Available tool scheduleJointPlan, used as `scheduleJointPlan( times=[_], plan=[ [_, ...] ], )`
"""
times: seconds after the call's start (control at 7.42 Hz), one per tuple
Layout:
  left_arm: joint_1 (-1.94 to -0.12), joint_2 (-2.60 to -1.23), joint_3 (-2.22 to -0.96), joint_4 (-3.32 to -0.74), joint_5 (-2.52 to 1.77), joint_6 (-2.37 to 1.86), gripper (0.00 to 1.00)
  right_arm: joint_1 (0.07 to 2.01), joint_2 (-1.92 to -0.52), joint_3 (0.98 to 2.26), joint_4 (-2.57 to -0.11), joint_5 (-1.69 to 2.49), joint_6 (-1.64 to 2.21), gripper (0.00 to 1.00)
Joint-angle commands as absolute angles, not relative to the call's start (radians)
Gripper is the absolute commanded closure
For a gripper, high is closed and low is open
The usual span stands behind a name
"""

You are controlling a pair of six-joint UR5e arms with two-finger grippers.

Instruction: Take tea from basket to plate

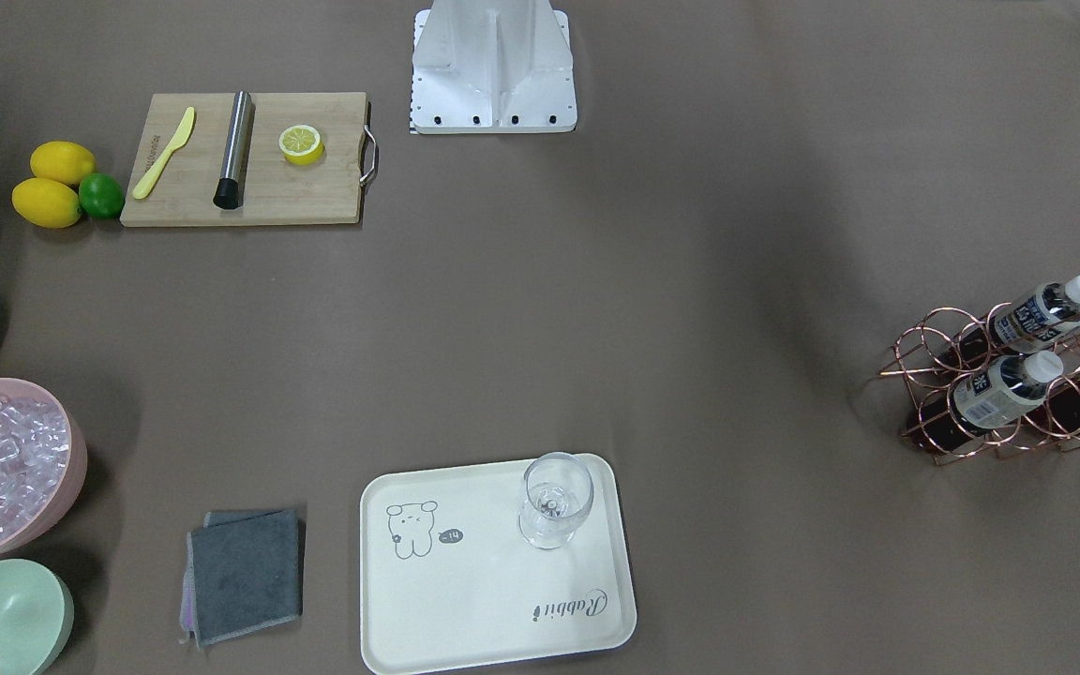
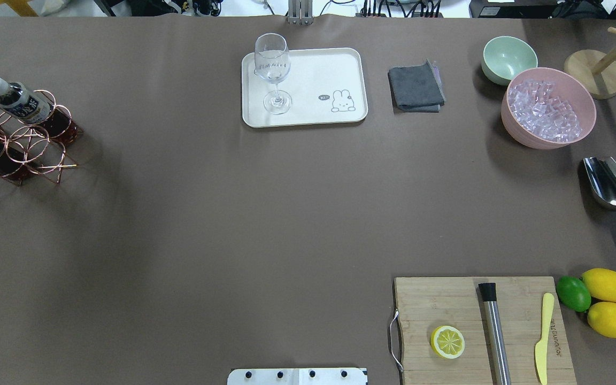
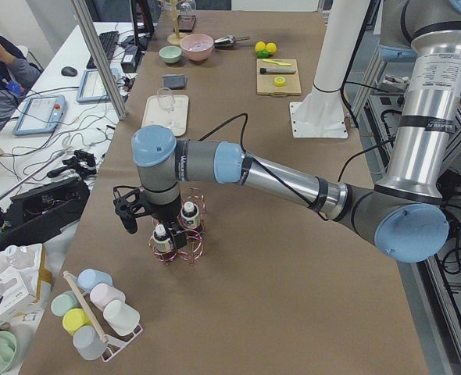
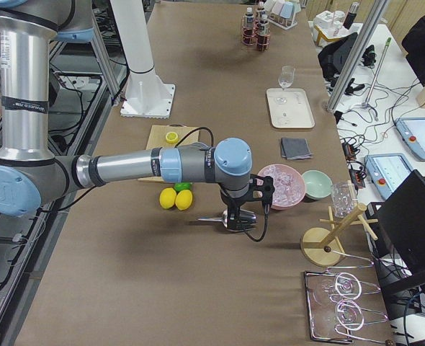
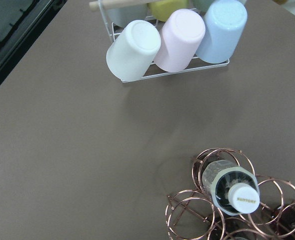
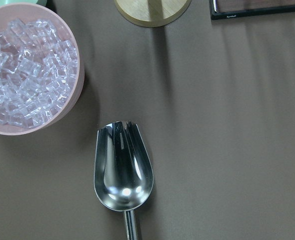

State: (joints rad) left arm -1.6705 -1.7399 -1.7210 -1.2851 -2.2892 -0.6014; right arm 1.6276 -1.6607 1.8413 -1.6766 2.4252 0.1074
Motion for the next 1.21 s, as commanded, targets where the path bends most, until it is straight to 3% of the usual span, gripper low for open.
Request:
scheduleJointPlan(
  times=[0.0, 0.67, 1.08],
  plan=[
    [-1.667, -1.784, -1.695, -1.295, -2.313, -1.110, 0.03, 1.628, -1.661, 1.841, -1.677, 2.425, 0.107, 0.00],
    [-1.658, -1.919, -1.550, -1.318, -2.436, -1.766, 0.03, 1.628, -1.660, 1.839, -1.677, 2.425, 0.106, 0.00],
    [-1.588, -1.957, -1.549, -1.333, -2.456, -1.772, 0.03, 1.628, -1.663, 1.839, -1.677, 2.425, 0.106, 0.00]
  ],
)
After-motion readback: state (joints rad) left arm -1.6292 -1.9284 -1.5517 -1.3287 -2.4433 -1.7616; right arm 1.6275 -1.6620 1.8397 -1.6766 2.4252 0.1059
